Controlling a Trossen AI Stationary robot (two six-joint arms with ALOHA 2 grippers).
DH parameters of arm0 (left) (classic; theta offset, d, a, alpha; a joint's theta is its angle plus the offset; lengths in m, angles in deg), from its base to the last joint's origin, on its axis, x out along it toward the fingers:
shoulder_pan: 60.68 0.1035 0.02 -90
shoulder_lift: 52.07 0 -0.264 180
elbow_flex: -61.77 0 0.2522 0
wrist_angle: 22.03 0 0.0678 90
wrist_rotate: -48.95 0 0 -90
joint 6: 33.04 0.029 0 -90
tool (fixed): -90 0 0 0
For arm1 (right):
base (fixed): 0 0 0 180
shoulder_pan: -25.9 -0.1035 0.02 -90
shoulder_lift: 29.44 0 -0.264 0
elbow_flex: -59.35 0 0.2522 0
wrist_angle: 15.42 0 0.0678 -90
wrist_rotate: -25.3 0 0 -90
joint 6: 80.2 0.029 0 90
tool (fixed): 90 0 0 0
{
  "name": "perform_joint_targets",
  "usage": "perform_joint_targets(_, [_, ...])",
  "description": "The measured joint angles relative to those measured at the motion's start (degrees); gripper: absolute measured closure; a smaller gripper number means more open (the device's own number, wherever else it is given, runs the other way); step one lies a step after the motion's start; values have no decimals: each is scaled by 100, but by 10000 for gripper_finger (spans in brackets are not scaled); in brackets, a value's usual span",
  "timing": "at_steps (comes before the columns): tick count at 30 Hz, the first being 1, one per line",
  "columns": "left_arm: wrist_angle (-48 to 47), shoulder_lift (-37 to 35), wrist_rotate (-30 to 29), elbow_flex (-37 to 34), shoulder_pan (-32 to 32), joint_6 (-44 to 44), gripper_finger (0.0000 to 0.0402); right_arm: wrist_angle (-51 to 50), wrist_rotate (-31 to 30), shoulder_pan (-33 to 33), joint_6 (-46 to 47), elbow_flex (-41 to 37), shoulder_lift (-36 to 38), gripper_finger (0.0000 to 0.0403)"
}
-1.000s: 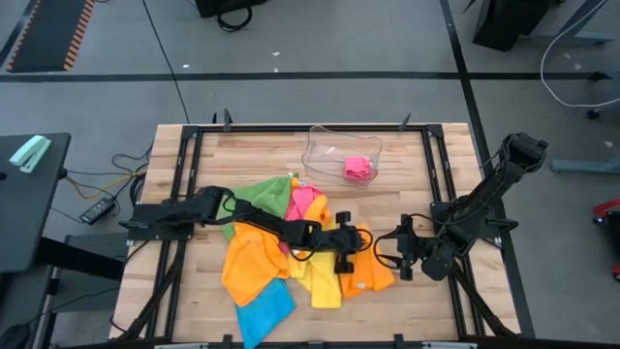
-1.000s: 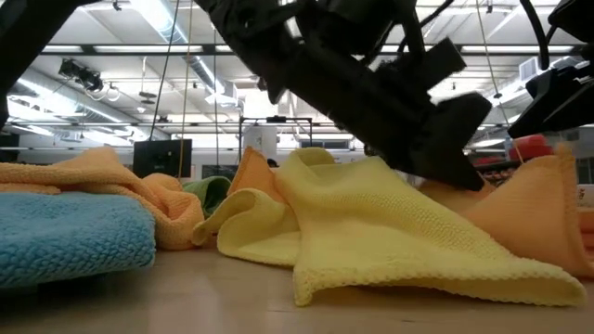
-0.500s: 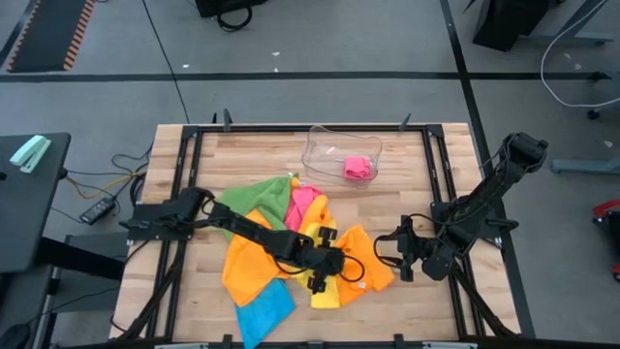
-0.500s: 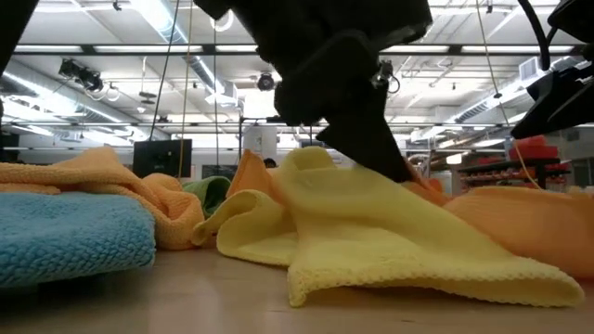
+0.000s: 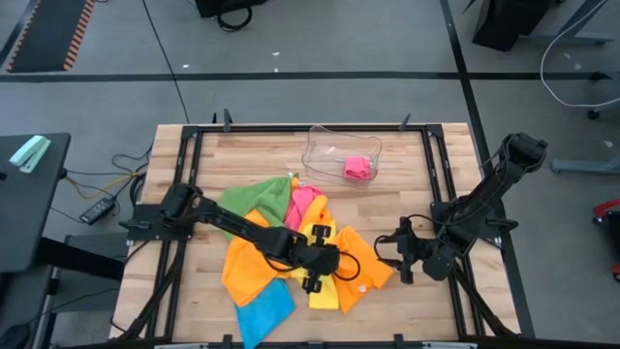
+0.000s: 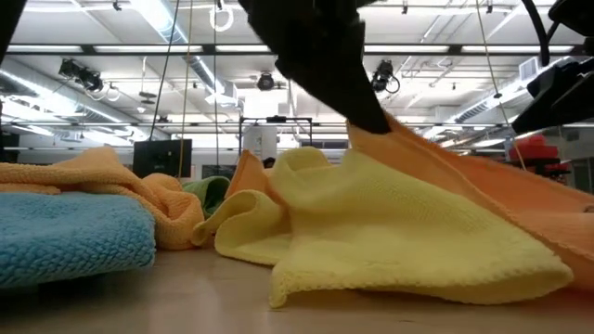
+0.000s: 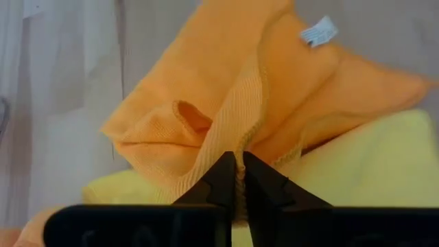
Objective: Fold microfiber towels
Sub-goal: Fold the right orange microfiber cloth
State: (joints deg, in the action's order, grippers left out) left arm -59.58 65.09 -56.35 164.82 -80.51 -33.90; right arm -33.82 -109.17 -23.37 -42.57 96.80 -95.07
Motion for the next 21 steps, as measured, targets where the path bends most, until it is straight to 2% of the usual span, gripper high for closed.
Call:
perform_joint_targets(10, [-356,-190,1527,0,-31,-54,384,1027,-1,211,-516,1,-737,155])
perform_joint_targets(15, [-1092,-188,1626,0,-151,-304,372,1103,114,222,-484,0,-928,155])
perform_joint_targets(21, [-1378,-188,1679,0,-352,-498,377,1456,554,237,-488,1,-971,155])
